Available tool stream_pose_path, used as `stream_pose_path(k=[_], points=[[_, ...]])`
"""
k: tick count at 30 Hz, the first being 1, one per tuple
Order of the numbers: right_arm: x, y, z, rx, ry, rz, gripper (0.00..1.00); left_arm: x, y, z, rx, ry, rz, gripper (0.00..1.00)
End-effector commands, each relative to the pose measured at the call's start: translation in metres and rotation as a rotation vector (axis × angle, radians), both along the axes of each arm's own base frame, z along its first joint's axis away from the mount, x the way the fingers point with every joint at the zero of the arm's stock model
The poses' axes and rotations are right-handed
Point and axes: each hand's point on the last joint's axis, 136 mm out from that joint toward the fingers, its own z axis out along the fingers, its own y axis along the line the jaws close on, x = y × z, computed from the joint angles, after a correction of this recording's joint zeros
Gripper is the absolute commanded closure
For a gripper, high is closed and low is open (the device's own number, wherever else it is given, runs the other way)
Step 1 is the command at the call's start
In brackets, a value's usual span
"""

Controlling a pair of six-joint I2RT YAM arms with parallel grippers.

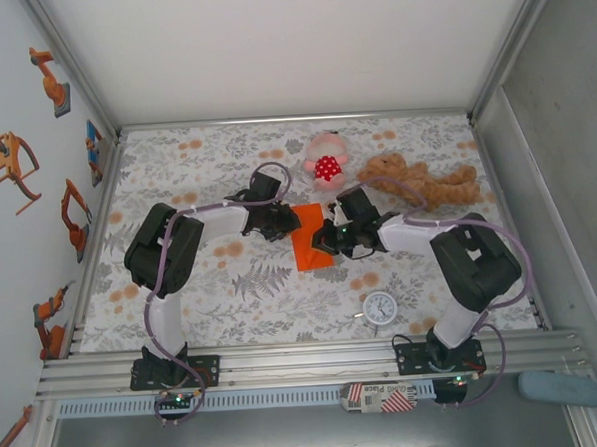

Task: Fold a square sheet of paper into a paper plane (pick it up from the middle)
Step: Fold the triangle a second time at the center of the table.

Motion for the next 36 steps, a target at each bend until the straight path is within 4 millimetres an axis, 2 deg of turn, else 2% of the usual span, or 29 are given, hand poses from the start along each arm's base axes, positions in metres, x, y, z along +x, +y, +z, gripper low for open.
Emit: stream_pose_path(k=[1,8,20,36], points=[[0.011,0.015,0.006,0.029,-0.039,0.022,1.00,-0.007,0.006,-0.015,0.051,0.037,-0.020,0.83],[0.024,0.020,-0.004,0.008,-0.043,0.002,1.00,-0.007,0.006,-0.014,0.052,0.040,-0.020,0.85],[0.029,0.024,-0.018,-0.013,-0.025,0.006,1.00,-0.009,0.008,-0.016,0.062,0.047,-0.021,0.86],[0.033,0.031,-0.019,0.027,-0.039,0.020,1.00,-0.010,0.014,-0.019,0.090,0.060,-0.001,0.90]])
